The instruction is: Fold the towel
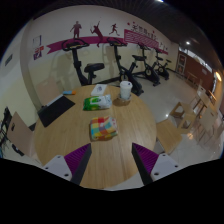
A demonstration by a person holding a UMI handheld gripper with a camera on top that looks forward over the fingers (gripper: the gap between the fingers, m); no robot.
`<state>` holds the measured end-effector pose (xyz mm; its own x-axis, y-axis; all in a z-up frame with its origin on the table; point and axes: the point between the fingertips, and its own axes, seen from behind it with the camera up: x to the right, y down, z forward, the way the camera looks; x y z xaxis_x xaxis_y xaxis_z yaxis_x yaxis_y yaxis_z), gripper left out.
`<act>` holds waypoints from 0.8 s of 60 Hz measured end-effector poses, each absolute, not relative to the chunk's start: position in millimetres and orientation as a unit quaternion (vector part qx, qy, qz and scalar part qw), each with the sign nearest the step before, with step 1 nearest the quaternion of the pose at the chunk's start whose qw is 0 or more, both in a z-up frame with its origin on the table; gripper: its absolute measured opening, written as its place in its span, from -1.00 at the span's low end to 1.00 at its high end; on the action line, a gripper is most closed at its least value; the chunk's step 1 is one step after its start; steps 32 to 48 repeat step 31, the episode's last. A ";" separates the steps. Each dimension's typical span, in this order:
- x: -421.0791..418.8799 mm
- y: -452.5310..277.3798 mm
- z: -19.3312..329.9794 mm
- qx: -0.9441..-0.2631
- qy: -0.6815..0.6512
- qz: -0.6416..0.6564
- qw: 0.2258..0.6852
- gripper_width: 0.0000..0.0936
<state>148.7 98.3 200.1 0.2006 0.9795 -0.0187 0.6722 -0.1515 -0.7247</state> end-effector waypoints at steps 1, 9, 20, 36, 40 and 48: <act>156.8 97.9 203.7 -0.716 -0.576 0.255 0.300 0.82; 198.6 96.1 216.8 -0.725 -0.563 0.255 0.304 0.81; 210.8 91.9 228.3 -0.715 -0.565 0.262 0.317 0.82; 208.4 79.7 231.4 -0.699 -0.578 0.278 0.316 0.82; 208.4 79.7 231.4 -0.699 -0.578 0.278 0.316 0.82; 208.4 79.7 231.4 -0.699 -0.578 0.278 0.316 0.82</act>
